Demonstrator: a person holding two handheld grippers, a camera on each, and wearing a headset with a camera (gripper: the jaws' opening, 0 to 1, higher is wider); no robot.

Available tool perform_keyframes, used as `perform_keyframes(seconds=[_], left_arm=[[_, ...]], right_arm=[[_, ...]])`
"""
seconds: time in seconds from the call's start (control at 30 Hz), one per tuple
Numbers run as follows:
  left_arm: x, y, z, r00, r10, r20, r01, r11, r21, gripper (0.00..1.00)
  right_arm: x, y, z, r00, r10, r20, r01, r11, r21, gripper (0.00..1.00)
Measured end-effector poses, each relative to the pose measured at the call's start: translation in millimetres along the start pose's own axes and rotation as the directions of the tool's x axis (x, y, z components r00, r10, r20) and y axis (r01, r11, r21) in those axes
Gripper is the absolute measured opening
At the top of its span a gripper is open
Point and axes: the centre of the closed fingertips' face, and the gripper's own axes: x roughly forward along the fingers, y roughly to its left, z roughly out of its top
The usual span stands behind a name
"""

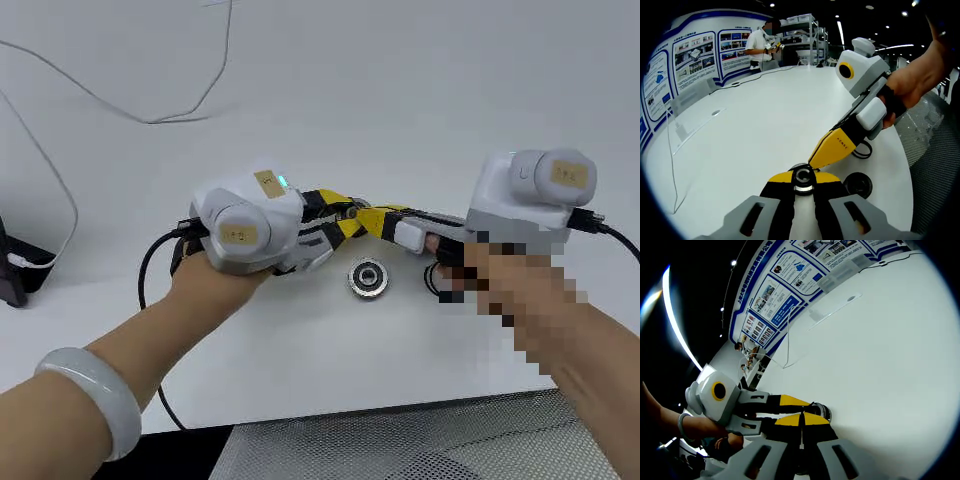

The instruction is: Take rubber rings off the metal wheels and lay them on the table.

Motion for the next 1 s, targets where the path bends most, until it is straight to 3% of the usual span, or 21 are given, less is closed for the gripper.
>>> perform_keyframes(seconds=[0.2, 0.37, 0.73, 1.0], left_arm=[[-4.5, -0.3, -1.4, 1.0, -0.008, -0.005, 0.008, 1.0, 0.001, 0.14], [-15.8, 3.0, 3.5, 0.9996, 0.018, 0.023, -0.017, 1.0, -0.005, 0.23], [-30.8, 4.7, -8.8, 0.9994, 0.033, 0.001, -0.033, 0.999, -0.009, 0.26], [-39.6, 1.3, -15.1, 0.9992, 0.041, 0.0, -0.041, 0.999, -0.024, 0.27]], right_arm=[[1.8, -3.8, -1.0, 0.9998, -0.02, 0.004, 0.02, 1.0, 0.006, 0.01], [1.0, -3.4, 1.6, 0.9996, -0.022, 0.015, 0.022, 1.0, 0.007, 0.01], [0.7, 9.3, 3.7, 0.9996, 0.013, 0.024, -0.014, 1.0, 0.012, 0.01], [-11.1, 23.6, 5.0, 0.9983, 0.043, 0.04, -0.044, 0.999, 0.026, 0.01]])
